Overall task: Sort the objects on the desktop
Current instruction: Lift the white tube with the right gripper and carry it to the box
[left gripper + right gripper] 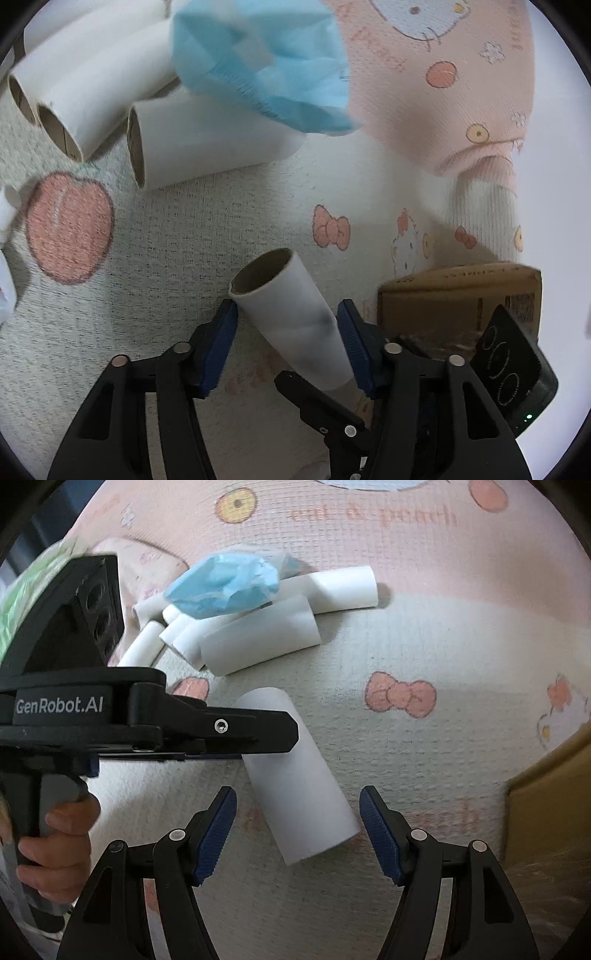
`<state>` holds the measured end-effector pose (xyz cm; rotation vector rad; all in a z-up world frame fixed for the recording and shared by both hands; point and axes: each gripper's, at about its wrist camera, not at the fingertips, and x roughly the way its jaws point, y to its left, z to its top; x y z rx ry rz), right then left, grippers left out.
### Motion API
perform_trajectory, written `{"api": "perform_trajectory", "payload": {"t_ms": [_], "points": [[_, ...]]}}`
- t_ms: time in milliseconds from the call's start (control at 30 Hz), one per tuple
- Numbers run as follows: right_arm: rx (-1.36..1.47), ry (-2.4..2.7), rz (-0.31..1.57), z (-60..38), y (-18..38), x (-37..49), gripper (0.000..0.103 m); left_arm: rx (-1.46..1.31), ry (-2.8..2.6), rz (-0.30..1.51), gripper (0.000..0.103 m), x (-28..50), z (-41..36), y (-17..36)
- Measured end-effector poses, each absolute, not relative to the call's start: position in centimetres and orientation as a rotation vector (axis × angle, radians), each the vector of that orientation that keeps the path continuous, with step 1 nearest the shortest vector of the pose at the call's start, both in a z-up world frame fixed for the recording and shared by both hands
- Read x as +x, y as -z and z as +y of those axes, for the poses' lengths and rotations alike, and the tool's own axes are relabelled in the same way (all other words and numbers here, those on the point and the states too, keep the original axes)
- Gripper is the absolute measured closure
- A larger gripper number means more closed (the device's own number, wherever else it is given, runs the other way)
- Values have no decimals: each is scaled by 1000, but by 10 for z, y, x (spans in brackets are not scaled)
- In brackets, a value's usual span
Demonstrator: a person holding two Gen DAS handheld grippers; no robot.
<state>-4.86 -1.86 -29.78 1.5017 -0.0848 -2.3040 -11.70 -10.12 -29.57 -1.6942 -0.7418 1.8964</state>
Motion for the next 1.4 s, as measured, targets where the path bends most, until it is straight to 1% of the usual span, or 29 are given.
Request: {"api": "perform_trajectory", "payload": {"t_ms": [67, 200, 267, 367, 400, 500, 567, 700, 800, 1033, 1100, 1200, 1400], "points": [[1505, 2300, -126, -16, 301, -52, 37, -1704, -1867, -787, 48, -119, -102, 300], [1505, 2257, -171, -17, 306, -58, 49, -1710, -1832, -852, 52, -122, -102, 306], [1503, 2239, -165, -21, 307, -60, 49, -1711, -1829, -854, 54, -123, -101, 306], [1501, 2226, -142, -29, 310, -62, 50, -1700, -1856, -788, 54, -122, -99, 301], [1498, 2229, -122, -33, 311, -63, 54, -1694, -1867, -770, 54, -121, -99, 299], [1498, 2243, -95, -36, 313, -65, 61, -1689, -1871, -757, 54, -118, -101, 296], [1497, 2238, -113, -36, 313, -67, 62, -1677, -1886, -751, 54, -116, -102, 292], [1474, 2240, -137, -37, 310, -67, 62, -1644, -1933, -678, 55, -110, -100, 278], [1439, 2264, -134, -38, 300, -64, 62, -1569, -1988, -569, 54, -103, -93, 255], [1253, 2404, -160, -29, 245, -46, 62, -1253, -2135, -184, 54, -77, -64, 169], [1191, 2456, -160, -38, 226, -32, 62, -1186, -2150, -150, 54, -74, -60, 148], [1116, 2505, -145, -23, 192, -6, 62, -1122, -2143, -163, 54, -70, -58, 120], [985, 2603, -114, -12, 143, 9, 62, -1015, -2141, -122, 54, -53, -47, 75]]}}
